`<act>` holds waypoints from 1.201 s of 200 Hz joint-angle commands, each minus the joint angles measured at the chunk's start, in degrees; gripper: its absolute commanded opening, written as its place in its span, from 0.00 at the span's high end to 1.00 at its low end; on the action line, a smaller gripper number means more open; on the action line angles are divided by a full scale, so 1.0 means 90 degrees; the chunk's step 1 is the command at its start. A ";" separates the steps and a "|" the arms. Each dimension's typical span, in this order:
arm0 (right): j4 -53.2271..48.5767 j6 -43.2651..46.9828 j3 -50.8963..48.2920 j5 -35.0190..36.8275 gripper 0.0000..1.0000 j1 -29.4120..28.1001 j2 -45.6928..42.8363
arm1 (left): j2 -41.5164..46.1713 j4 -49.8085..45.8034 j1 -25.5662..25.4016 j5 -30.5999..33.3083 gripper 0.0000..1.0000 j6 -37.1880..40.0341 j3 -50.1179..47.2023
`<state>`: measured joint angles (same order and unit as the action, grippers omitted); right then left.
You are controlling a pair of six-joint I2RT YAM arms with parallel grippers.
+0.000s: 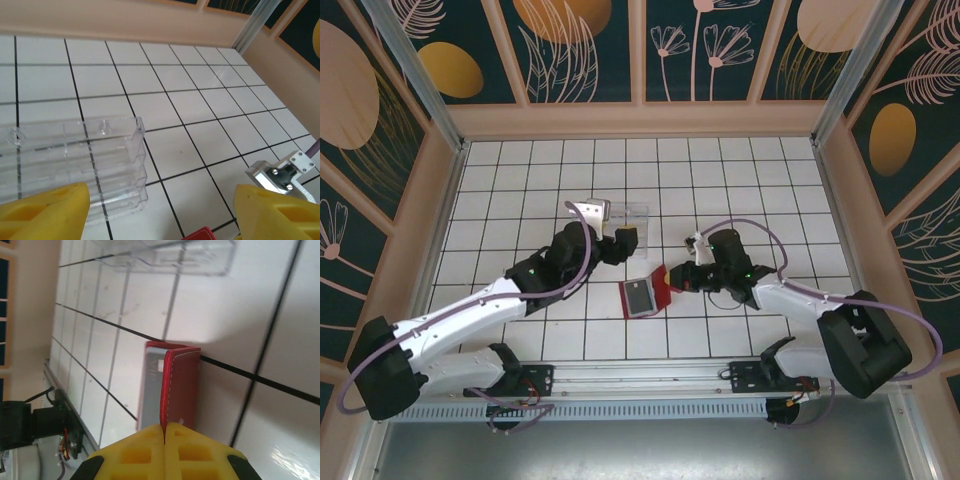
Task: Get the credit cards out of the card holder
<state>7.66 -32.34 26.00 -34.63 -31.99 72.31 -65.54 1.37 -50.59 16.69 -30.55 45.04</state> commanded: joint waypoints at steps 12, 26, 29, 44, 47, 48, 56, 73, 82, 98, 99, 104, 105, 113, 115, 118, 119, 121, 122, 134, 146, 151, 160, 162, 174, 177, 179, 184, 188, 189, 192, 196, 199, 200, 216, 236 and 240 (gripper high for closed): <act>-0.1038 0.0097 -0.0213 0.0724 1.00 0.0316 -0.0382 | -0.0288 -0.0378 0.0012 -0.0074 0.23 -0.1032 -0.0150; -0.1421 0.0107 -0.0199 0.1052 0.81 0.0341 -0.0412 | -0.0401 -0.0453 0.0125 -0.0193 0.22 -0.1141 -0.0179; -0.1497 0.0115 -0.0188 0.1108 0.75 0.0349 -0.0417 | -0.0422 -0.0463 0.0170 -0.0242 0.22 -0.1162 -0.0180; -0.1941 0.0162 -0.0004 0.1528 0.48 0.0406 -0.0489 | -0.0543 -0.0436 0.0447 -0.0509 0.22 -0.1186 -0.0191; -0.2025 0.0176 0.0045 0.1628 0.46 0.0414 -0.0514 | -0.0570 -0.0448 0.0504 -0.0550 0.22 -0.1186 -0.0182; -0.2053 0.0185 0.0058 0.1669 0.46 0.0412 -0.0530 | -0.0579 -0.0452 0.0523 -0.0557 0.22 -0.1186 -0.0176; -0.2239 0.0246 0.0208 0.1955 0.42 0.0427 -0.0648 | -0.0652 -0.0511 0.0651 -0.0601 0.21 -0.1146 -0.0123; -0.2584 0.0234 0.0543 0.2556 0.33 0.0484 -0.1007 | -0.0797 -0.0831 0.0923 -0.0408 0.18 -0.1027 0.0105; -0.2675 0.0257 0.0667 0.2697 0.32 0.0541 -0.1135 | -0.0873 -0.0984 0.1093 -0.0325 0.16 -0.0925 0.0241; -0.2712 0.0310 0.0866 0.2864 0.31 0.0637 -0.1346 | -0.0973 -0.1163 0.1464 -0.0281 0.13 -0.0713 0.0421; -0.2709 0.0316 0.0873 0.2868 0.31 0.0640 -0.1356 | -0.0981 -0.1170 0.1502 -0.0282 0.13 -0.0700 0.0428; -0.2688 0.0337 0.0912 0.2869 0.31 0.0677 -0.1415 | -0.1014 -0.1208 0.1645 -0.0299 0.13 -0.0658 0.0466; -0.2683 0.0339 0.0921 0.2870 0.31 0.0685 -0.1424 | -0.1021 -0.1212 0.1670 -0.0305 0.13 -0.0654 0.0475; -0.2652 0.0359 0.0972 0.2858 0.31 0.0732 -0.1476 | -0.1084 -0.1262 0.1876 -0.0297 0.12 -0.0598 0.0550; -0.2649 0.0360 0.0987 0.2853 0.31 0.0752 -0.1493 | -0.1091 -0.1271 0.1919 -0.0300 0.12 -0.0590 0.0567; -0.2651 0.0369 0.1009 0.2845 0.31 0.0772 -0.1497 | -0.1121 -0.1282 0.1987 -0.0287 0.11 -0.0575 0.0589; -0.2644 0.0365 0.1013 0.2843 0.31 0.0776 -0.1504 | -0.1133 -0.1283 0.2012 -0.0284 0.11 -0.0573 0.0595; -0.2642 0.0369 0.1029 0.2835 0.31 0.0792 -0.1510 | -0.1145 -0.1284 0.2048 -0.0283 0.11 -0.0557 0.0607; -0.2640 0.0375 0.1033 0.2829 0.31 0.0796 -0.1511 | -0.1155 -0.1284 0.2072 -0.0287 0.11 -0.0549 0.0614; -0.2639 0.0400 0.1107 0.2761 0.31 0.0836 -0.1522 | -0.1277 -0.1275 0.2301 -0.0335 0.09 -0.0495 0.0718; -0.2673 0.0390 0.1173 0.2703 0.31 0.0846 -0.1522 | -0.1422 -0.1194 0.2523 -0.0494 0.07 -0.0465 0.0776; -0.2681 0.0390 0.1197 0.2675 0.31 0.0849 -0.1521 | -0.1502 -0.1133 0.2630 -0.0647 0.07 -0.0447 0.0794; -0.2703 0.0381 0.1221 0.2626 0.31 0.0846 -0.1538 | -0.1686 -0.1026 0.2795 -0.0946 0.06 -0.0426 0.0843; -0.2699 0.0380 0.1222 0.2615 0.31 0.0848 -0.1552 | -0.1730 -0.1000 0.2830 -0.1026 0.07 -0.0415 0.0857; -0.2718 0.0371 0.1249 0.2579 0.31 0.0848 -0.1596 | -0.2020 -0.0870 0.2980 -0.1418 0.06 -0.0372 0.0969; -0.2728 0.0368 0.1249 0.2570 0.31 0.0851 -0.1607 | -0.2099 -0.0837 0.3018 -0.1513 0.06 -0.0359 0.0995; -0.2736 0.0370 0.1256 0.2564 0.31 0.0850 -0.1618 | -0.2136 -0.0824 0.3041 -0.1586 0.06 -0.0352 0.1022; -0.2746 0.0375 0.1269 0.2543 0.31 0.0849 -0.1644 | -0.2278 -0.0794 0.3098 -0.1731 0.06 -0.0342 0.1096; -0.2753 0.0380 0.1271 0.2517 0.31 0.0848 -0.1670 | -0.2387 -0.0769 0.3145 -0.1840 0.06 -0.0339 0.1143; -0.2749 0.0385 0.1271 0.2509 0.31 0.0854 -0.1674 | -0.2401 -0.0763 0.3157 -0.1867 0.06 -0.0333 0.1145; -0.2750 0.0389 0.1271 0.2488 0.31 0.0850 -0.1698 | -0.2492 -0.0743 0.3182 -0.1947 0.06 -0.0320 0.1149; -0.2755 0.0390 0.1263 0.2456 0.31 0.0849 -0.1721 | -0.2579 -0.0714 0.3218 -0.2051 0.06 -0.0316 0.1144; -0.2755 0.0390 0.1262 0.2439 0.31 0.0848 -0.1734 | -0.2654 -0.0690 0.3245 -0.2110 0.06 -0.0302 0.1150; -0.2760 0.0390 0.1262 0.2435 0.31 0.0848 -0.1740 | -0.2676 -0.0679 0.3256 -0.2138 0.06 -0.0300 0.1242; -0.2794 0.0361 0.1245 0.2371 0.31 0.0849 -0.1832 | -0.3002 -0.0451 0.3352 -0.2649 0.06 -0.0185 0.1407; -0.2844 0.0322 0.1232 0.2364 0.31 0.0850 -0.1906 | -0.3219 -0.0134 0.3365 -0.3286 0.08 -0.0132 0.1452; -0.2853 0.0322 0.1240 0.2364 0.31 0.0851 -0.1921 | -0.3239 -0.0093 0.3363 -0.3395 0.08 -0.0153 0.1463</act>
<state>-16.64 -29.91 35.40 -12.51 -24.71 56.40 -93.19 -4.40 -20.60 -3.64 -33.65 56.07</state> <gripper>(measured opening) 0.688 0.935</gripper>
